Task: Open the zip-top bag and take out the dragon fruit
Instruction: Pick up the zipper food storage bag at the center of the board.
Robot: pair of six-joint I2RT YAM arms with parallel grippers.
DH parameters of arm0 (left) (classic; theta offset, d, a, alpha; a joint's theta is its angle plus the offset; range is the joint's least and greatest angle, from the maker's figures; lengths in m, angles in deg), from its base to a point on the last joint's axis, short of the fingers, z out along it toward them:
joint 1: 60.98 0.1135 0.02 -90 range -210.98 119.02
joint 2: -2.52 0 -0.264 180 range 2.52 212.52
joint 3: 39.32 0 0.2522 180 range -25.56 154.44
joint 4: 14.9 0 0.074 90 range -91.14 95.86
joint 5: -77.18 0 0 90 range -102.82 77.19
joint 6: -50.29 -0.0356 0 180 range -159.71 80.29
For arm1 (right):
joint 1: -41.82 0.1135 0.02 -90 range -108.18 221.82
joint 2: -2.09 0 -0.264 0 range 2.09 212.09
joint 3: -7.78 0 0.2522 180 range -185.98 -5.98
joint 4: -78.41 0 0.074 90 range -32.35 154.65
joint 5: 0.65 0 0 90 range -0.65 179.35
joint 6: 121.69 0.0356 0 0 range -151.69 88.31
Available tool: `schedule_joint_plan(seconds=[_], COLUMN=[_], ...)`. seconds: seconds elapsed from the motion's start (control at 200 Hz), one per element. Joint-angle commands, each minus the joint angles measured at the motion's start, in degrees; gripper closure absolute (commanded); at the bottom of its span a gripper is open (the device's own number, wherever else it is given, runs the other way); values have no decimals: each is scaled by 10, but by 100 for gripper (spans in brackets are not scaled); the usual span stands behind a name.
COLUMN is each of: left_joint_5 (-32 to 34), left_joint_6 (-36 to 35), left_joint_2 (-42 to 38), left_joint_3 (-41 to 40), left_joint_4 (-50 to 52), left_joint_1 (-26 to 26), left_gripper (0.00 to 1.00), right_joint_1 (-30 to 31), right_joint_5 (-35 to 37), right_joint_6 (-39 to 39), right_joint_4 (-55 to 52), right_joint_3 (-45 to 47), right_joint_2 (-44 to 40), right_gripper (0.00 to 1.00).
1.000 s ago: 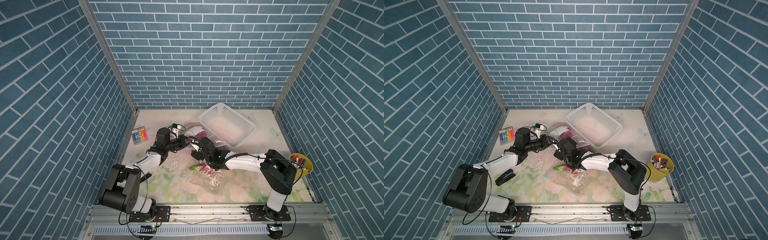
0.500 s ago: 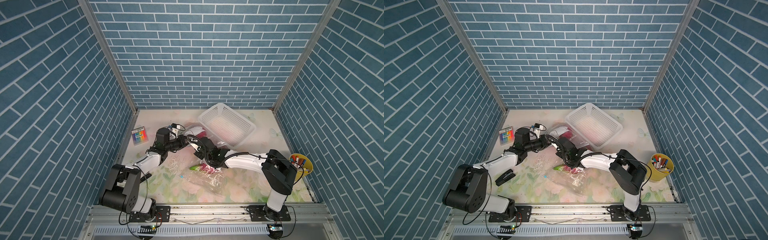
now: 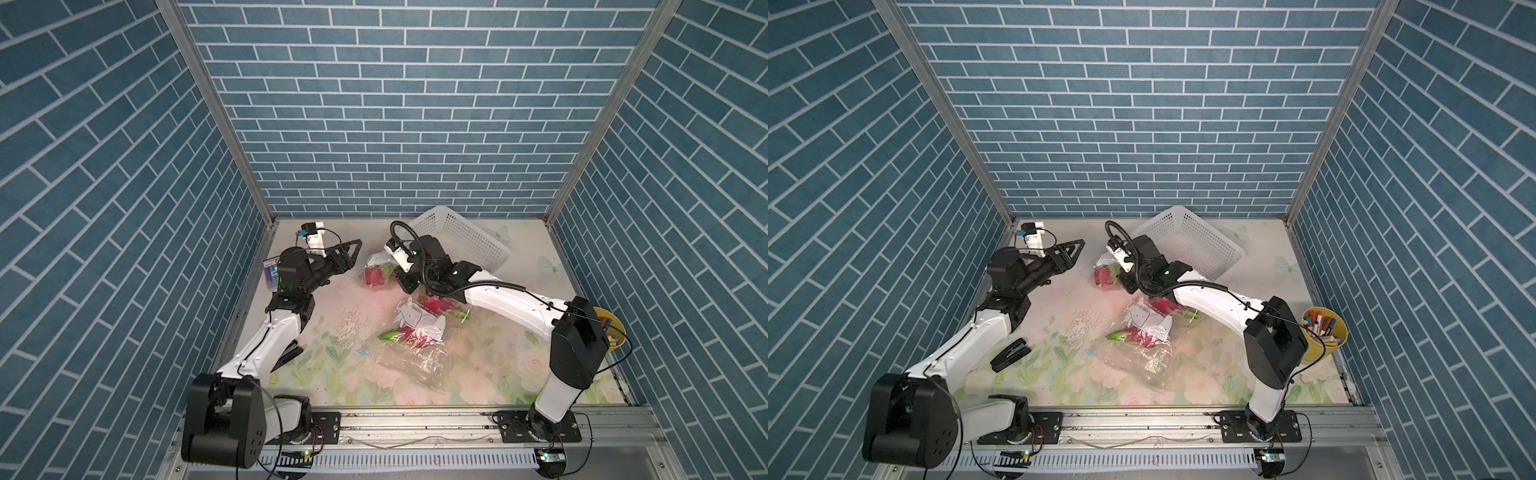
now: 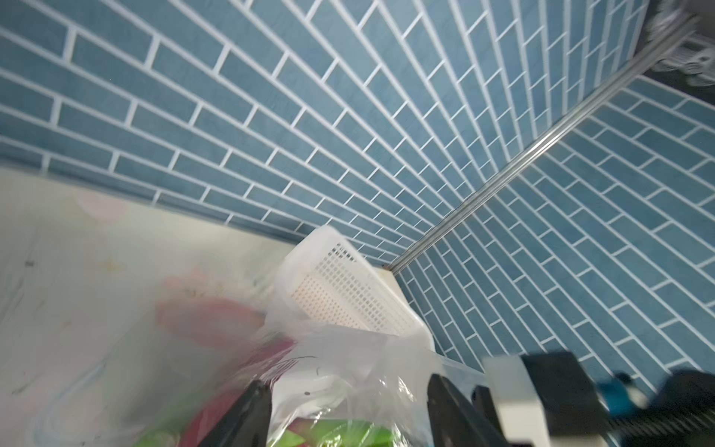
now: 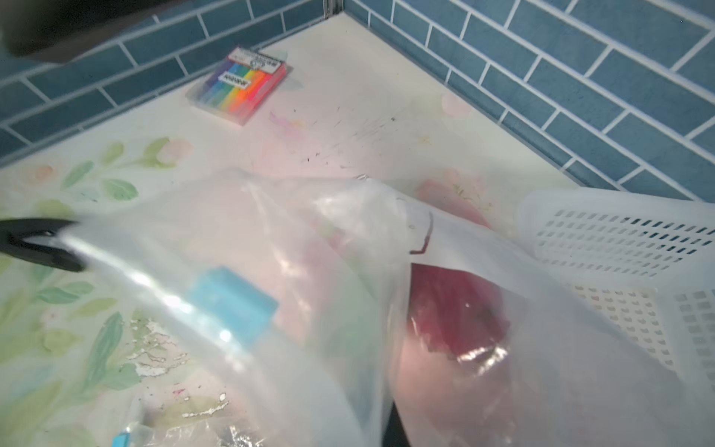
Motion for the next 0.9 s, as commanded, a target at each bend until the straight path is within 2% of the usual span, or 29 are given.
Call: schedule_joint_plan(seconds=[0.0, 0.06, 0.125, 0.175, 0.31, 0.39, 0.455, 0.725, 0.895], left_joint_5=[-25, -54, -92, -118, -140, -147, -152, -139, -157], left_joint_6=[-33, -37, -39, -47, -125, -146, -158, -291, -327], left_joint_2=[-27, -34, -27, -14, 27, 56, 78, 141, 185], left_joint_3=[-66, -100, -124, -126, -86, -68, -52, 6, 21], left_joint_4=[-144, -219, -280, -301, -243, -235, -233, -131, -101], left_joint_1=[4, 3, -1, -13, -59, -71, -72, -71, -70], left_gripper=[34, 33, 22, 19, 17, 16, 16, 17, 19], right_joint_1=[-23, -37, -51, -57, -62, -66, -71, -88, -92], right_joint_5=[-90, -112, -147, -172, -206, -221, -241, -303, -324], right_joint_6=[47, 58, 74, 80, 78, 78, 82, 87, 68], right_joint_4=[-59, -79, -93, -103, -123, -122, -111, -67, -78], right_joint_3=[-58, -87, -112, -127, -145, -136, -122, -77, -76], right_joint_2=[-14, -1, 13, 22, 37, 39, 37, 33, 23], right_gripper=[94, 94, 94, 94, 93, 94, 93, 92, 91])
